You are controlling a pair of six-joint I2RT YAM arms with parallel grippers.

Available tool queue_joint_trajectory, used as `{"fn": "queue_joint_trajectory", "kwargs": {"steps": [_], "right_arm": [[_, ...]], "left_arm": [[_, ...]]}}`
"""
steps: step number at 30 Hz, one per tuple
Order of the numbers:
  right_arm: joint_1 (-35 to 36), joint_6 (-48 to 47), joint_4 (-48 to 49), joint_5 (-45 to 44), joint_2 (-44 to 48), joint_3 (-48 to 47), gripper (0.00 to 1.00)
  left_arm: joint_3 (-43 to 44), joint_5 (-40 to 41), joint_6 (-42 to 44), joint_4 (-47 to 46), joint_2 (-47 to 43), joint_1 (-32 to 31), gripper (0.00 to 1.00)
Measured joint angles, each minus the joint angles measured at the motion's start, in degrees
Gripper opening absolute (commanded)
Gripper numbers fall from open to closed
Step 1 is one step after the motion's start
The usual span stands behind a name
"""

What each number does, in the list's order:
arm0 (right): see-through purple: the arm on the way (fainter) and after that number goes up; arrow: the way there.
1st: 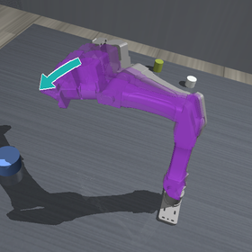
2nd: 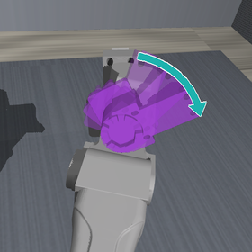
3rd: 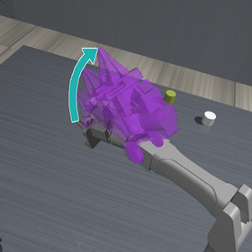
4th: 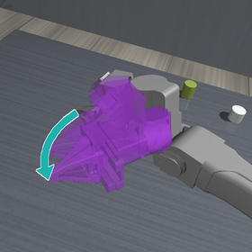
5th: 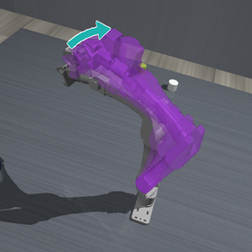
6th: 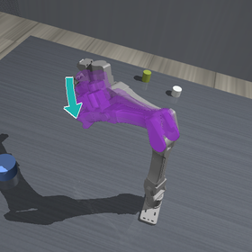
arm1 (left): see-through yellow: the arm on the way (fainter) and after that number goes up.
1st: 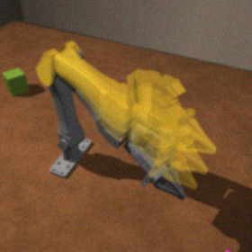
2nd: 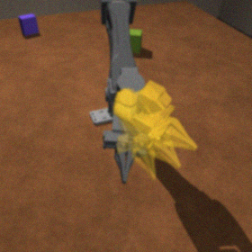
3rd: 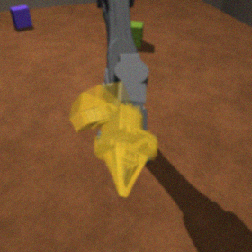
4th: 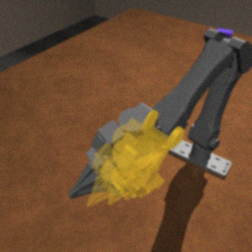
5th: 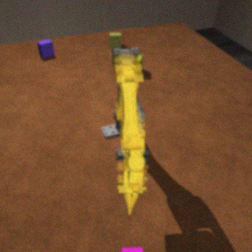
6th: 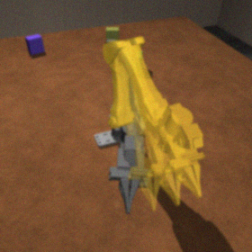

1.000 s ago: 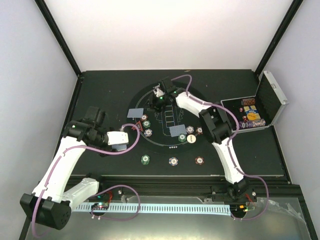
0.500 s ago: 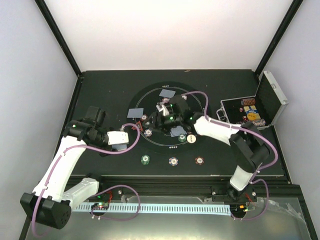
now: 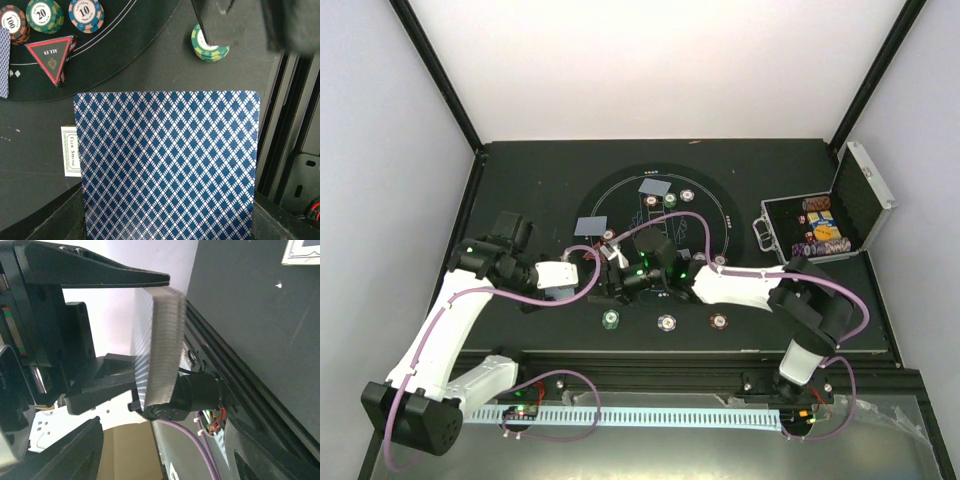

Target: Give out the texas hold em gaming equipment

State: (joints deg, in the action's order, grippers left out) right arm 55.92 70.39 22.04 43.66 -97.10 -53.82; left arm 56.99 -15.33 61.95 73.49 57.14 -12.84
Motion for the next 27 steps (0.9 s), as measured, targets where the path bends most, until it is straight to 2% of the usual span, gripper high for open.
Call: {"fn": "queue_joint_trajectory", "kwargs": {"steps": [27], "right_arm": [[2.8,7.1,8.0,1.7,-17.1,-13.2,0.54]], "left_arm": [[0.0,0.1,-0.1,0.0,0.0,0.0,0.01]]}}
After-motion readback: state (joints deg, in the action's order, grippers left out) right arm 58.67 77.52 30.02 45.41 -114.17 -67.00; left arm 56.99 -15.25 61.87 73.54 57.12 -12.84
